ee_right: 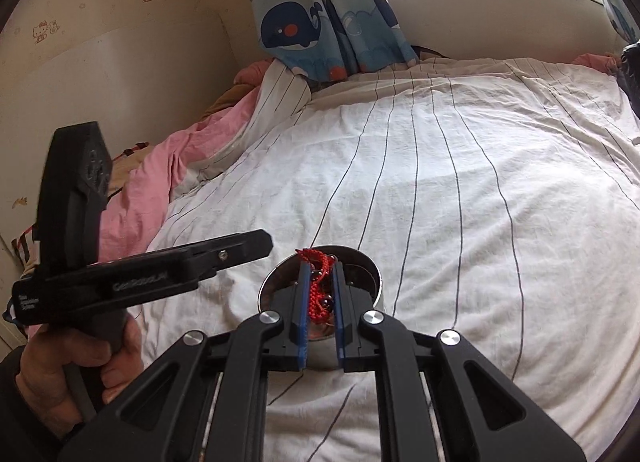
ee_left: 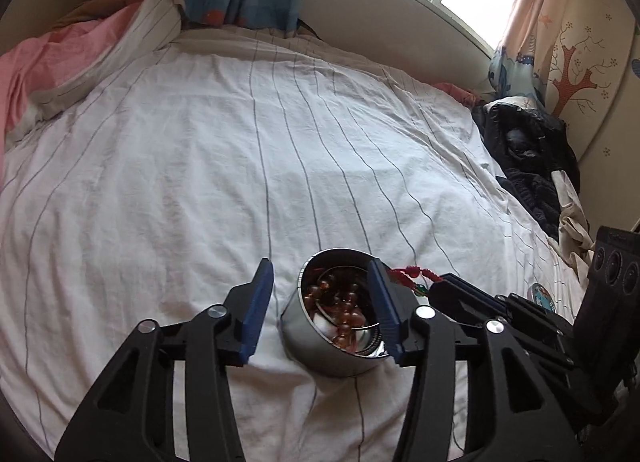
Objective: Organize jewelry
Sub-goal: 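Carry both bracelets to the silver tin and open both tools over it, then move both open tools back toward the remaining jewelry pile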
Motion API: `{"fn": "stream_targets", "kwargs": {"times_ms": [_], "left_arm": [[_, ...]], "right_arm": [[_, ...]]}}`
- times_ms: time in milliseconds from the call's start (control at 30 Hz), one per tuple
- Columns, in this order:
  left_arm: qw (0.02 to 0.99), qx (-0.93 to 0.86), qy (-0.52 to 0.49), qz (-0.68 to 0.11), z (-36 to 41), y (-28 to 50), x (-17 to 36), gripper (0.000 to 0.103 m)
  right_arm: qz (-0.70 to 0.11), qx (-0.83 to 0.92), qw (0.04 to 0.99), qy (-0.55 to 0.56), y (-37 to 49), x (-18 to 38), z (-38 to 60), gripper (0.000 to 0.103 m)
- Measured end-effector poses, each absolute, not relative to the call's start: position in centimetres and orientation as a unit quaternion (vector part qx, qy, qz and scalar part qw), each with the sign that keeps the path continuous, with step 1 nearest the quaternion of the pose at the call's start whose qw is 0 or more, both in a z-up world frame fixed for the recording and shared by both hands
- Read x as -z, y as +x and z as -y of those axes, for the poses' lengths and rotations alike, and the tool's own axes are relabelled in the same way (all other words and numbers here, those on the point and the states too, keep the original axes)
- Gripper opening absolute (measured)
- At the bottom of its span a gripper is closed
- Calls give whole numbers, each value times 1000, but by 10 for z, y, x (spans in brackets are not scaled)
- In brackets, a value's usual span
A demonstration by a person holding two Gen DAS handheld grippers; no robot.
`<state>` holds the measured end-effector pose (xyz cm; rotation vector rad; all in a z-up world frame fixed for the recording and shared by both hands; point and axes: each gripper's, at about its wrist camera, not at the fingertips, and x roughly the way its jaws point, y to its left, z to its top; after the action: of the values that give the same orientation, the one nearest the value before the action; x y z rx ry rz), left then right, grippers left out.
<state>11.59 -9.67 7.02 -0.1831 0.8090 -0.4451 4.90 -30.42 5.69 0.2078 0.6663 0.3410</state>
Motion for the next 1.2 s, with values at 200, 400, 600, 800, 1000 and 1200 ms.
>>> {"fn": "stream_targets", "kwargs": {"times_ms": [200, 400, 600, 800, 1000, 1200], "left_arm": [[911, 175, -54, -370, 70, 78, -77, 79], [916, 131, 13, -380, 66, 28, -51, 92], [915, 109, 15, -387, 59, -2, -34, 93], [911, 87, -30, -403, 49, 0, -13, 93], [903, 82, -65, -416, 42, 6, -2, 92], [904, 78, -55, -418, 46, 7, -1, 93]], "right_arm": [[-340, -133, 928, 77, 57, -43, 294, 38], [-343, -99, 933, 39, 6, -50, 297, 57], [-380, -55, 923, 30, -46, -26, 295, 64], [-398, -20, 916, 47, -73, 10, 301, 69], [-397, -19, 916, 53, -71, 11, 303, 74], [-397, -17, 916, 50, -72, 11, 302, 78]]}}
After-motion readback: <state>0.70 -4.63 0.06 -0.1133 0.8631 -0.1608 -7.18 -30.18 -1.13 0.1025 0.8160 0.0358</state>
